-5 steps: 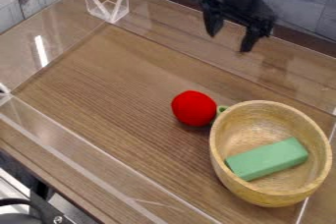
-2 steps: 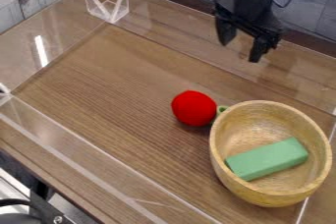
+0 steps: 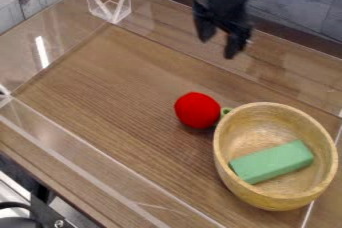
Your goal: Put the green stick in the brown bowl
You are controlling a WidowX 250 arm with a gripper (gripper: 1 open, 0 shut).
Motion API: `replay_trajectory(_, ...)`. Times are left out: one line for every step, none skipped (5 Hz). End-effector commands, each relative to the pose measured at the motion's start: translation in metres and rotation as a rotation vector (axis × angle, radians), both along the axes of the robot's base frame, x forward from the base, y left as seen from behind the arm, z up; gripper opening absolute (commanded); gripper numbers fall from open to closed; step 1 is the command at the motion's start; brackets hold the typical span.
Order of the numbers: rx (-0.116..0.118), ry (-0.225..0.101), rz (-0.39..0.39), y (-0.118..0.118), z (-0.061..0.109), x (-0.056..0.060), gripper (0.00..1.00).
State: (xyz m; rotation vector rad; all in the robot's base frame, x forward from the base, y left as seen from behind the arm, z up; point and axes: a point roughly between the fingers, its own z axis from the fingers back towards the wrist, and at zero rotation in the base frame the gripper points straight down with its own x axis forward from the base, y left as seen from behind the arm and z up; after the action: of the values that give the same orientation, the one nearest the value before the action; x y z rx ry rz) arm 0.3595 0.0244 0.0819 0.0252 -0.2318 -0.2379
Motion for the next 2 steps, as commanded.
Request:
replay_trajectory(0.006, -0.091, 0.067, 0.022, 0.045, -0.002, 1.00)
replay_trajectory(-0.057, -0.104, 0.154, 0.035, 0.068, -0.013, 1.00)
